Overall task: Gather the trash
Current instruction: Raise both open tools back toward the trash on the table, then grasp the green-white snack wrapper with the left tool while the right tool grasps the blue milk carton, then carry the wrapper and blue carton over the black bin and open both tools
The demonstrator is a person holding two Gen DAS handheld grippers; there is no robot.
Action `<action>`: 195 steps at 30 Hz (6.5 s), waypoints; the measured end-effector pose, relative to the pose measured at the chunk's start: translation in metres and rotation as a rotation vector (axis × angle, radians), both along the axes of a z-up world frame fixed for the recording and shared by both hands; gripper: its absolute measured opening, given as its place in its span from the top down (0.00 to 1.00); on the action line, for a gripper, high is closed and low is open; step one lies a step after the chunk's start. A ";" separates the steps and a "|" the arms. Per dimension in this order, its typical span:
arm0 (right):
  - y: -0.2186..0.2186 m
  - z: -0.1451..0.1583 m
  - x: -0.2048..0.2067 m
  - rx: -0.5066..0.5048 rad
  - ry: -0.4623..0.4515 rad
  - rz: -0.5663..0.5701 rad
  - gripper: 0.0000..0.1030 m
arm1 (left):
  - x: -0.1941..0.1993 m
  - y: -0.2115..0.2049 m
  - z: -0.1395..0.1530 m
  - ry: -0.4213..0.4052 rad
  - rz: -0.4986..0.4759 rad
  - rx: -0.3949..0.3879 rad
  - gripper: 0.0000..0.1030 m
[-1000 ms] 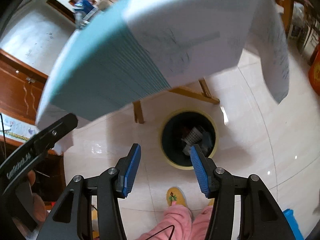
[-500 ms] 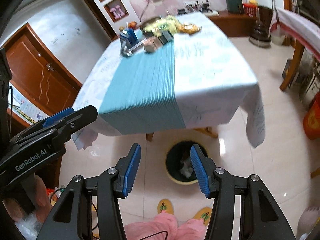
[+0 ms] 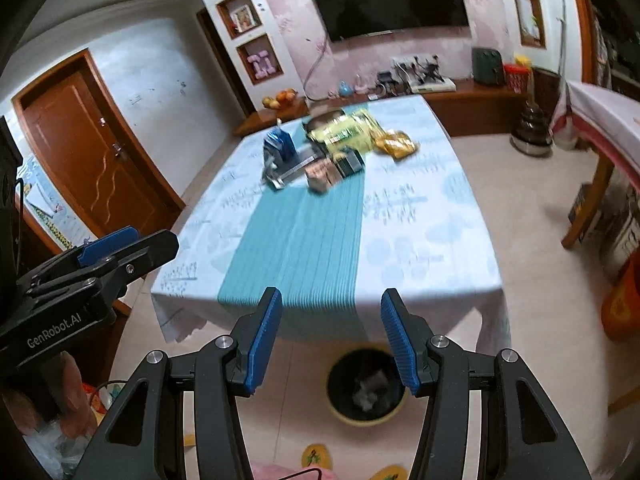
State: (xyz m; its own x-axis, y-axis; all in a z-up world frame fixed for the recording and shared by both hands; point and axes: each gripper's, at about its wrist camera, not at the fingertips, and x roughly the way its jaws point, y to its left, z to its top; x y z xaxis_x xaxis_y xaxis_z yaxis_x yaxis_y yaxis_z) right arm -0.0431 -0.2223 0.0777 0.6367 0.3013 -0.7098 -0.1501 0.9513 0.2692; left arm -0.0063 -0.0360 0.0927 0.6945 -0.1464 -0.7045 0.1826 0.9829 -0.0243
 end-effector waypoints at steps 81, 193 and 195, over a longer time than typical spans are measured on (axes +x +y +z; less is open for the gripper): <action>0.223 -0.143 0.462 -0.011 0.199 -0.124 0.49 | 0.486 0.183 -0.196 0.221 -0.374 0.022 0.88; 0.041 -0.408 -0.010 -0.062 0.437 -0.043 0.85 | 0.011 -0.001 -0.378 0.417 -0.091 -0.077 0.88; 0.043 -0.429 -0.006 -0.063 0.446 -0.065 0.85 | 0.016 0.001 -0.403 0.423 -0.084 -0.077 0.87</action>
